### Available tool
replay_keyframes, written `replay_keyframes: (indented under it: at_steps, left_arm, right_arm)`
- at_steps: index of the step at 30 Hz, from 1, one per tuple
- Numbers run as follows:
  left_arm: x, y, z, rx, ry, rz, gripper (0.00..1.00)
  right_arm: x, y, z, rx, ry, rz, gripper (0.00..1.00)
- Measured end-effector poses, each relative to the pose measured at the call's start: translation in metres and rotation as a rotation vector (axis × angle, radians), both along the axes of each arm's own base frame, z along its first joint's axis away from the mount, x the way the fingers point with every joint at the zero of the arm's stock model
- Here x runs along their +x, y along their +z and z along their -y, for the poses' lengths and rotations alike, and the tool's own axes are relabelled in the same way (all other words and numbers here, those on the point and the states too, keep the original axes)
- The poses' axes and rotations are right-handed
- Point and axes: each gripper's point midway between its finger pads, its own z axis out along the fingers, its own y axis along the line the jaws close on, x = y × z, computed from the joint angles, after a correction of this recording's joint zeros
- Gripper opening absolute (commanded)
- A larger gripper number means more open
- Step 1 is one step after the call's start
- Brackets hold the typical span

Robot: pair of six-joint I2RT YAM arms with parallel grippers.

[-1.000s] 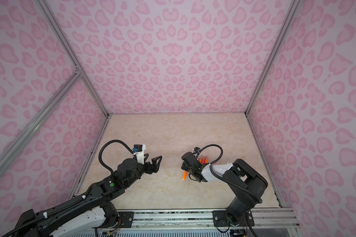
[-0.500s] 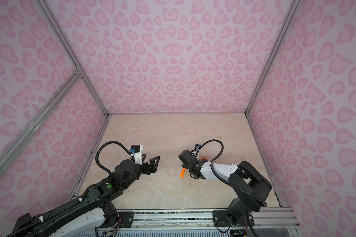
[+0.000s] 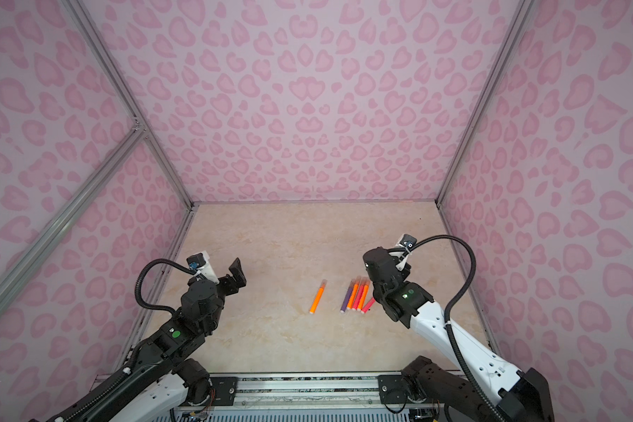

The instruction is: Insert the pens into the pen caps

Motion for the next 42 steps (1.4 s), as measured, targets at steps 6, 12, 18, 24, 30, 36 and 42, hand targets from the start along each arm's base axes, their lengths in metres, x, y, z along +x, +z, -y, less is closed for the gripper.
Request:
replay_keyframes:
  at_steps: [6, 12, 18, 24, 30, 36, 42]
  left_arm:
    - [0.004, -0.04, -0.066, 0.045, 0.218, -0.101, 0.95]
    - [0.008, -0.064, -0.089, 0.069, 0.29, -0.191, 0.96]
    - [0.002, -0.097, -0.096, 0.101, 0.291, -0.192, 0.96]
    - [0.035, -0.099, -0.086, 0.155, 0.229, -0.202, 0.99]
    - [0.058, -0.093, -0.076, 0.202, 0.158, -0.153, 0.92]
    - [0.081, -0.097, -0.059, 0.261, 0.047, -0.131, 0.87]
    - [0.087, -0.094, -0.069, 0.237, 0.028, -0.084, 0.87]
  right_arm:
    - [-0.043, -0.033, 0.109, -0.163, -0.309, 0.025, 0.88]
    - [-0.055, -0.091, 0.123, -0.172, -0.202, 0.016, 0.96]
    - [-0.028, -0.088, 0.105, -0.211, -0.064, 0.03, 0.98]
    - [0.014, -0.113, 0.089, -0.248, 0.059, -0.095, 0.99]
    - [0.041, -0.118, 0.077, -0.258, 0.141, -0.042, 0.99]
    - [0.067, -0.128, 0.075, -0.241, 0.177, -0.036, 0.99]
    - [0.082, -0.115, 0.068, -0.25, 0.191, -0.005, 0.99]
